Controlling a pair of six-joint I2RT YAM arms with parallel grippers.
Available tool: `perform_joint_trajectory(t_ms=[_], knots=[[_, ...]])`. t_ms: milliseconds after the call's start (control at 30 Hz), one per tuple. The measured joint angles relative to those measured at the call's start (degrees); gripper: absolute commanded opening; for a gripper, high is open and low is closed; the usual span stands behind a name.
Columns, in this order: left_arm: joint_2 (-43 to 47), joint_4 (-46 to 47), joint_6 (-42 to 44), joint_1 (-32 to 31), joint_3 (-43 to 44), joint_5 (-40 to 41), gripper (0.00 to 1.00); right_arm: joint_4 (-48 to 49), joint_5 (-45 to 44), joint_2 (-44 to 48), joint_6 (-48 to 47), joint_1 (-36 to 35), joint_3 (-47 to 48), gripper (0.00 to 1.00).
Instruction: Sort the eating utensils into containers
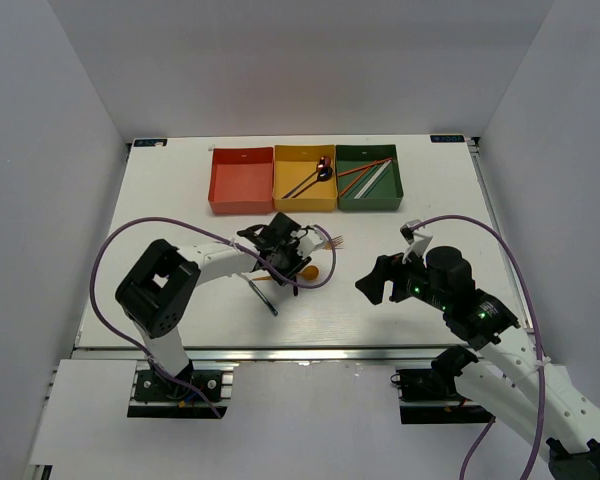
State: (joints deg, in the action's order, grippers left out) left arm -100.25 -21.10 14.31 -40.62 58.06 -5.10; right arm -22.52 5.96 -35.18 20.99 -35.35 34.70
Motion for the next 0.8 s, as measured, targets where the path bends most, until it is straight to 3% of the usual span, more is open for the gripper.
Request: perform_joint_trajectory(t_ms=[400, 667, 800], knots=[[-0.7, 0.2, -0.4, -1.2, 0.8, 1.4, 0.34, 0.0, 0.0, 0.4, 0.0, 0.0, 0.0, 0.88], [-0.6, -0.3, -0.3, -1.2, 1.0, 1.7, 0.19, -0.1, 0.0, 0.7, 0.0, 0.0, 0.0, 0.88], [-0.6, -2.0, -0.2, -1.6, 1.4, 2.3, 0.2, -0.1, 0.0, 0.7, 0.0, 0.0, 0.0, 0.88]])
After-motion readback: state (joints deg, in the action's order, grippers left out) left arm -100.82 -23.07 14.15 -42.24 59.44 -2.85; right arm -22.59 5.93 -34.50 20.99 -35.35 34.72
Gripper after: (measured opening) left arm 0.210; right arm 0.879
